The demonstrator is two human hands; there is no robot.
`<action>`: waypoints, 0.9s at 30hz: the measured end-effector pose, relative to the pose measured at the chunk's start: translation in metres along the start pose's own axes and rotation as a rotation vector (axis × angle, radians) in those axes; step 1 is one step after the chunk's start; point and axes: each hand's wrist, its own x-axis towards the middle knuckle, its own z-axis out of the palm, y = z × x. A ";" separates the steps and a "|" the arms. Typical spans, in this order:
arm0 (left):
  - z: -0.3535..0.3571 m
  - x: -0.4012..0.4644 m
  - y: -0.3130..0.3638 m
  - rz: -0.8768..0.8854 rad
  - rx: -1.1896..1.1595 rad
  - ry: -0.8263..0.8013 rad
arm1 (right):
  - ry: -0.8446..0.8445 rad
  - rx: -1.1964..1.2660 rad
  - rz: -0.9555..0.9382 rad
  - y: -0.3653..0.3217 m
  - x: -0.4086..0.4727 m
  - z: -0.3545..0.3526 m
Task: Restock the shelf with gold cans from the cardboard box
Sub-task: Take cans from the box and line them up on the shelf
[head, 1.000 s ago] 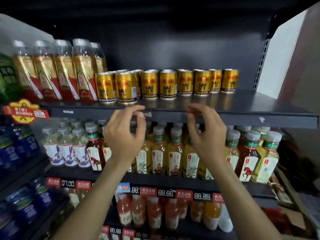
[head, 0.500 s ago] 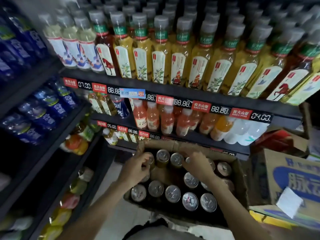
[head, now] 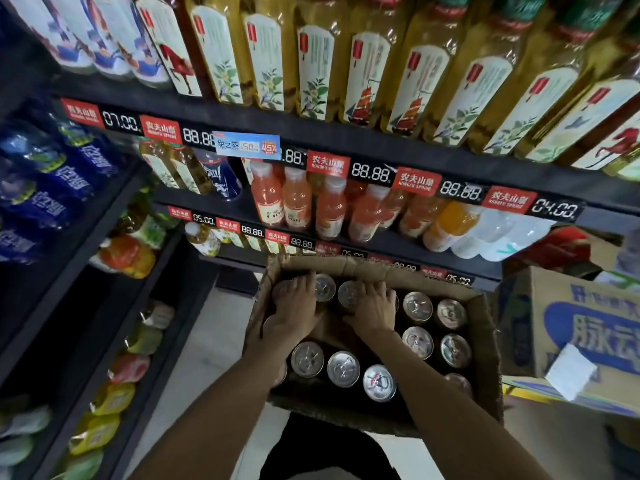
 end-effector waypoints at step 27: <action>-0.264 -0.087 0.019 0.235 -1.420 0.367 | 0.273 1.423 -0.244 0.037 -0.116 -0.267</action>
